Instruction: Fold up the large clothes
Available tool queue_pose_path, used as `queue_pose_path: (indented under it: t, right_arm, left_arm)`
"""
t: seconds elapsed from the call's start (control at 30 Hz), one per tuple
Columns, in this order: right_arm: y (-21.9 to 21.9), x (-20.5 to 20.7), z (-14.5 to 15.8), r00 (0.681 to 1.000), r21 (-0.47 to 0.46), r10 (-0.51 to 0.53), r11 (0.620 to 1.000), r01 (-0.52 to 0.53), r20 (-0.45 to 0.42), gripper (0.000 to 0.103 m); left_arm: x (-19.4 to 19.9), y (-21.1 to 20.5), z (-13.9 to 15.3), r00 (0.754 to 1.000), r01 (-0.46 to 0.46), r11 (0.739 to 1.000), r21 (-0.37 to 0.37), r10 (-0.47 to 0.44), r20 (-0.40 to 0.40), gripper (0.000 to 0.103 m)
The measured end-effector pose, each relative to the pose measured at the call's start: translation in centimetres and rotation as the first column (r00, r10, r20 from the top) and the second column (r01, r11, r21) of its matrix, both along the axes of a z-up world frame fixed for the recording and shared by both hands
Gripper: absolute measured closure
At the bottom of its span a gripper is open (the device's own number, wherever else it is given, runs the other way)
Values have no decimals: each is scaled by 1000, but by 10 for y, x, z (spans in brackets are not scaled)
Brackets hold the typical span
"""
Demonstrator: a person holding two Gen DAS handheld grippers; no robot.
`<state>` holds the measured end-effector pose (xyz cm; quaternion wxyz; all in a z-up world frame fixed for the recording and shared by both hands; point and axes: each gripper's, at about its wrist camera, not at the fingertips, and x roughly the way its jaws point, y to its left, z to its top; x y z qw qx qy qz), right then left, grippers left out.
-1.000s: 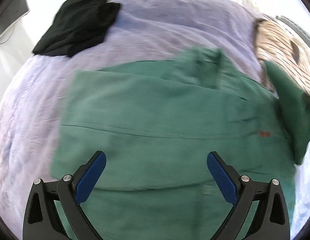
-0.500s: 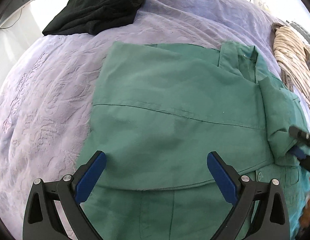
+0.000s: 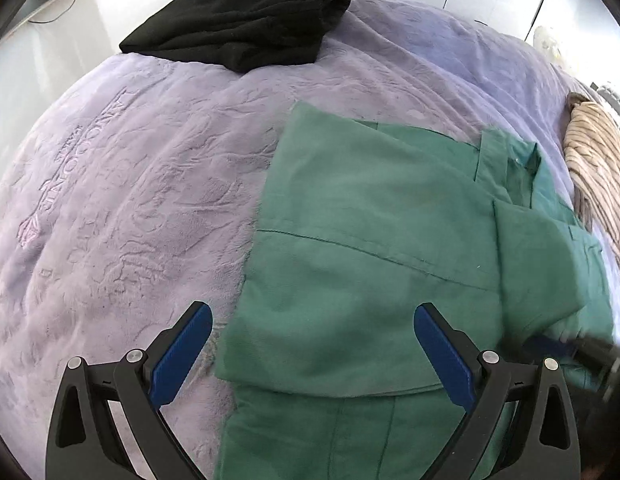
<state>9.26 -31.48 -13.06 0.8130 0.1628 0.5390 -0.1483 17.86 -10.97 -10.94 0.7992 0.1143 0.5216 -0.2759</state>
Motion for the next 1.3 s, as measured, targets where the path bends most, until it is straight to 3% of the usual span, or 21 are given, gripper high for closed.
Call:
queue_pose_path:
  t: [0.03, 0.1, 0.17, 0.23, 0.37, 0.47, 0.53, 0.6, 0.63, 0.73, 0.77, 0.83, 0.9, 1.0, 1.13, 1.23, 1.3]
  right_arm:
    - [2, -9, -3, 1000, 32, -1, 999, 1, 5, 67]
    - [-5, -34, -3, 997, 140, -56, 989, 49, 46, 65]
    - [-22, -69, -4, 985, 224, -157, 965, 138, 67, 65]
    - [-46, -112, -5, 953, 288, -295, 920, 264, 66, 64]
    - [-97, -197, -10, 831, 398, -554, 775, 491, 53, 64]
    - [-120, -247, -9, 732, 445, -678, 679, 584, 73, 63]
    - [-132, -269, -11, 667, 491, -741, 611, 621, 79, 63]
    - [-140, -287, -13, 603, 543, -793, 546, 638, 88, 63]
    - [-145, -288, -16, 579, 562, -810, 523, 641, 94, 63]
    - [-159, -297, -21, 521, 612, -847, 467, 638, 103, 63]
    - [-164, -302, -23, 503, 636, -858, 445, 631, 102, 63]
    - [-169, -301, -29, 481, 663, -871, 416, 623, 96, 63]
    - [-173, -308, -32, 474, 675, -876, 401, 620, 85, 63]
    - [-174, -308, -38, 488, 669, -870, 404, 624, 70, 63]
    - [-172, -307, -44, 495, 670, -867, 402, 624, 60, 63]
    - [-171, -306, -43, 506, 661, -860, 414, 626, 60, 63]
    - [-170, -304, -43, 515, 652, -855, 425, 628, 60, 63]
  left_arm:
    - [-1, -3, 1, 1000, 9, 1000, -3, -9, 0, 2]
    - [-4, -14, 2, 999, 47, 999, -10, -47, -3, 2]
    - [-10, -28, 4, 996, 88, 996, -14, -88, -5, 2]
    - [-20, -44, 8, 991, 134, 990, -39, -135, -14, 2]
    - [-52, -86, 16, 960, 274, 957, -91, -278, -32, 2]
    - [-95, -120, 18, 896, 437, 893, -110, -442, -30, 2]
    - [-127, -135, 22, 840, 533, 833, -150, -543, -27, 2]
    - [-146, -145, 24, 806, 580, 797, -170, -591, -24, 2]
    - [-152, -151, 23, 800, 590, 792, -160, -600, -18, 2]
    - [-150, -170, 9, 830, 554, 827, -98, -558, -16, 2]
    - [-140, -176, 2, 859, 510, 857, -73, -512, -14, 2]
    - [-123, -174, -6, 902, 431, 902, -24, -432, -12, 17]
    - [-98, -165, -8, 936, 351, 936, -16, -352, -28, 18]
    - [-69, -141, -9, 965, 260, 965, 11, -260, 19, 18]
    - [-35, -108, -17, 986, 165, 986, 28, -164, -33, 18]
    - [-29, -95, -15, 979, 167, 985, -51, -172, -112, 18]
    - [-29, -95, -14, 961, 189, 974, -123, -210, -180, 18]
